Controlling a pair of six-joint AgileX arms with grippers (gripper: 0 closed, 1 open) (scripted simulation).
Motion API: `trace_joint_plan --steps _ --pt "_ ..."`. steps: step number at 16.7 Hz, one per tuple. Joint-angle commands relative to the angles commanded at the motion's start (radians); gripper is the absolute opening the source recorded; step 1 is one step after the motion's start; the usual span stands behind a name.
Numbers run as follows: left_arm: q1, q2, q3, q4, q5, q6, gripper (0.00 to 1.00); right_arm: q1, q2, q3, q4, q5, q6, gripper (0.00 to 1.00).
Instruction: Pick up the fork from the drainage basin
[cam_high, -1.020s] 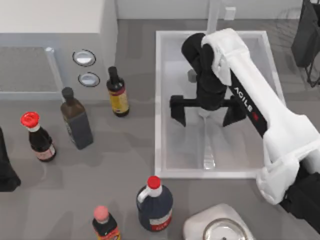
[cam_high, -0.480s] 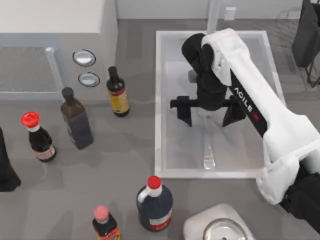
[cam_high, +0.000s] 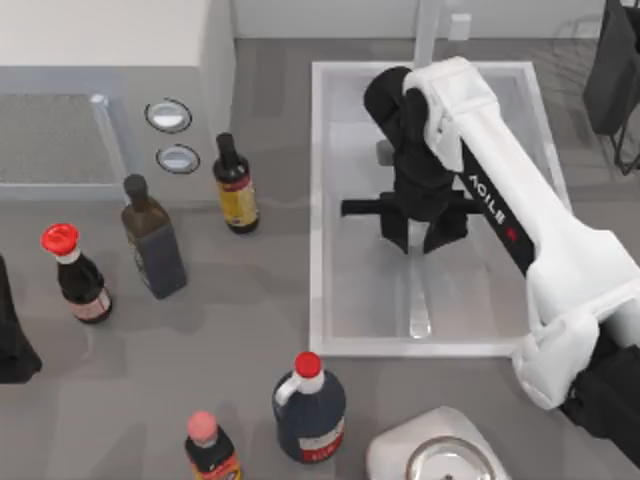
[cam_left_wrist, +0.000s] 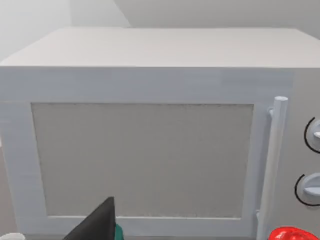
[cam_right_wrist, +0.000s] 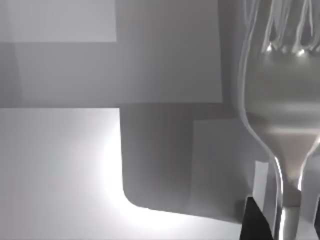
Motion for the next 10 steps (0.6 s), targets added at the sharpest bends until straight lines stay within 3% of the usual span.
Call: trace_joint_plan --steps 10 --pt "0.000 0.000 0.000 0.000 0.000 0.000 1.00 -0.004 -0.060 -0.011 -0.004 0.020 -0.014 0.00"
